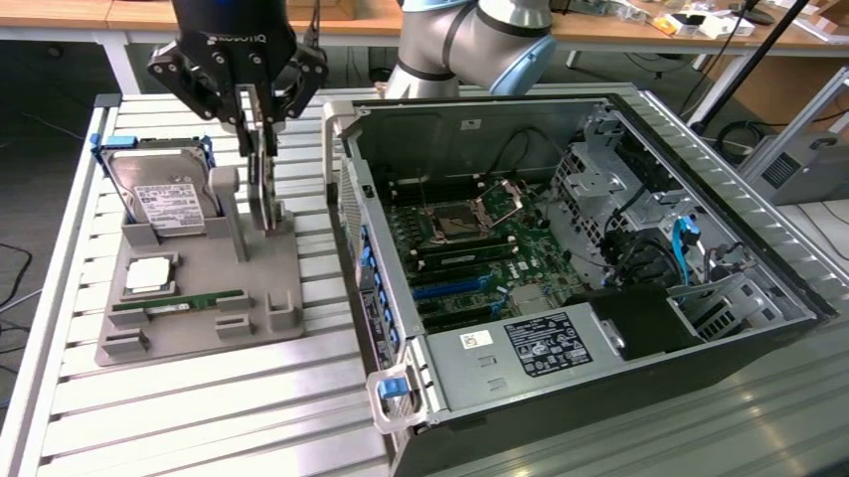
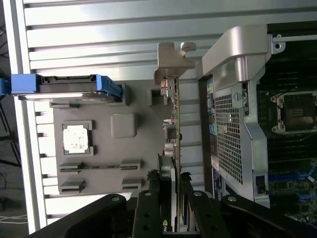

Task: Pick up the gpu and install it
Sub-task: 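Pick up the gpu and move the gpu toward the slot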

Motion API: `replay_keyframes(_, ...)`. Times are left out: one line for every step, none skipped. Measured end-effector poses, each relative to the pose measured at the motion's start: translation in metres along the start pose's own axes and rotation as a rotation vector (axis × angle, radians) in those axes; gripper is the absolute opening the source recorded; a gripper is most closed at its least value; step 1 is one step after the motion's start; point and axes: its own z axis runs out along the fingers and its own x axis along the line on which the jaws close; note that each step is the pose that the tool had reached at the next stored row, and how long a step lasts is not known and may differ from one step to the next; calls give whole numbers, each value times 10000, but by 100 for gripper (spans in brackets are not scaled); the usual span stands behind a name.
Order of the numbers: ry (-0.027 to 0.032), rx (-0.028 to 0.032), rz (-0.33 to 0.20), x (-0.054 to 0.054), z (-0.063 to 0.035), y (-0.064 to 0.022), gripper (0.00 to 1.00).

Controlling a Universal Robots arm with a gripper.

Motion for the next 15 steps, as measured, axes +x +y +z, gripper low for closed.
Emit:
replay_keyframes(0, 0, 1, 0, -6, 0, 27)
replay_keyframes(0, 0, 0, 0, -14, 0, 27)
replay_keyframes(0, 0, 1, -1, -26, 1, 27)
replay_keyframes(0, 1, 0, -1, -31, 1, 27)
replay_keyframes(0, 0, 0, -1, -38, 1, 27)
replay_keyframes(0, 0, 0, -1, -45, 1, 27)
replay_keyframes(0, 0, 0, -1, -51, 1, 27)
replay_keyframes(0, 0, 0, -2, -61, 1, 27)
replay_keyframes(-1, 0, 0, -2, -67, 2, 27)
replay_keyframes(0, 0, 0, -2, -72, 2, 27)
replay_keyframes(0, 0, 0, -2, -78, 2, 27)
replay_keyframes(0, 0, 0, -2, -84, 2, 27)
replay_keyframes(0, 0, 0, -2, -90, 2, 27)
replay_keyframes(0, 0, 0, -3, -103, 2, 27)
replay_keyframes(0, 0, 0, -3, -113, 3, 27)
